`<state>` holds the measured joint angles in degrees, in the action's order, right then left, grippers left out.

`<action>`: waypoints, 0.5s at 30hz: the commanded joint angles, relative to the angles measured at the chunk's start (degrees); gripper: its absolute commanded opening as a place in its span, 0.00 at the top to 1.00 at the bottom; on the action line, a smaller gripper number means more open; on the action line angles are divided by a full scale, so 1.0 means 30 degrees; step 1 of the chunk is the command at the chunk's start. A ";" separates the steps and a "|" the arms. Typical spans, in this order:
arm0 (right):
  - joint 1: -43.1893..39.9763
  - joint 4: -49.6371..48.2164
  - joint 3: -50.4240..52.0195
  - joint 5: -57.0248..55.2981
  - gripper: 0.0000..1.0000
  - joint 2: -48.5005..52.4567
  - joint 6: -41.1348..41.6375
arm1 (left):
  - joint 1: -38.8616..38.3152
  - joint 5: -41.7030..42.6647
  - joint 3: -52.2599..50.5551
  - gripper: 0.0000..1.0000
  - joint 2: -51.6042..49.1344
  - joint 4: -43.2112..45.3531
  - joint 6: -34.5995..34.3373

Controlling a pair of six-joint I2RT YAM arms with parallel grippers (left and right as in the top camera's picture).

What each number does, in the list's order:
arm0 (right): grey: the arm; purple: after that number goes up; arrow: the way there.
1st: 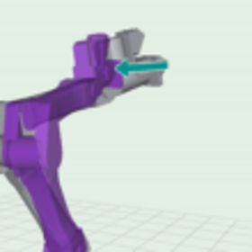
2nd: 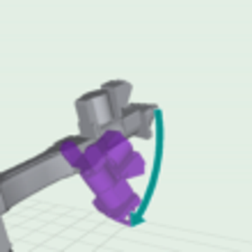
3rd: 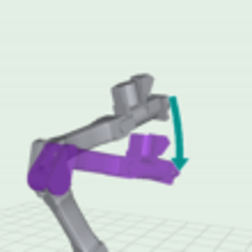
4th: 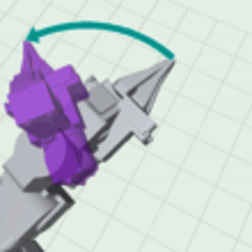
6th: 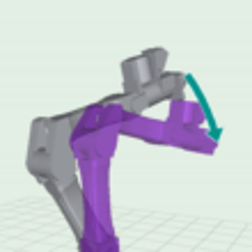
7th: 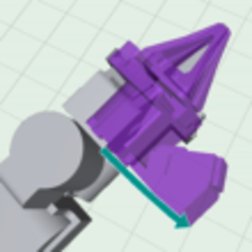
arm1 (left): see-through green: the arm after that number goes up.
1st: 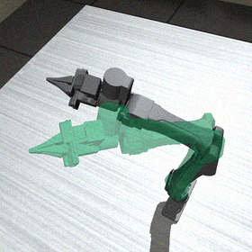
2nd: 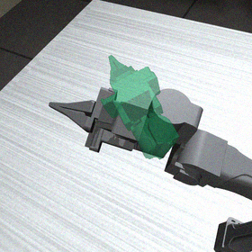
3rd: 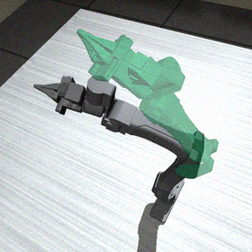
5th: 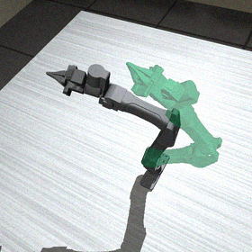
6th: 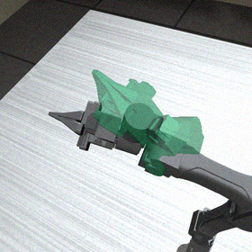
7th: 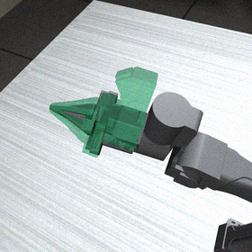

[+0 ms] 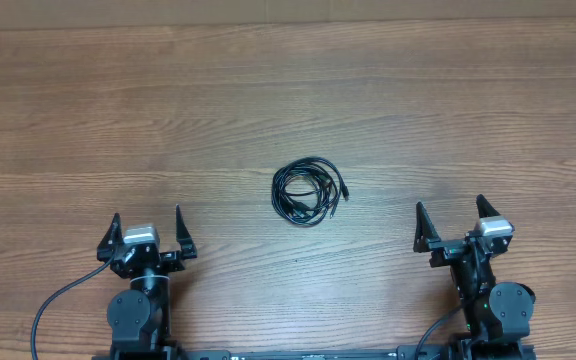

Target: Untangle cables

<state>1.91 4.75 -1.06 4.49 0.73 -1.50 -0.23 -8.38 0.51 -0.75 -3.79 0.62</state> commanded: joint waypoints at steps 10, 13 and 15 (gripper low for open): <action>0.0095 -0.0066 0.0197 0.0036 0.00 -0.0189 -0.0029 | 0.0080 0.0153 -0.0073 0.01 0.0160 0.0000 0.0372; 0.0095 -0.0066 0.0197 0.0036 0.00 -0.0189 -0.0029 | 0.0080 0.0153 -0.0073 0.00 0.0160 0.0000 0.0372; 0.0095 -0.0066 0.0197 0.0036 0.00 -0.0189 -0.0029 | 0.0080 0.0153 -0.0073 0.00 0.0160 0.0000 0.0372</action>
<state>1.91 4.78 -1.06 4.49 0.73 -1.50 -0.25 -8.38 0.51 -0.75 -3.79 0.62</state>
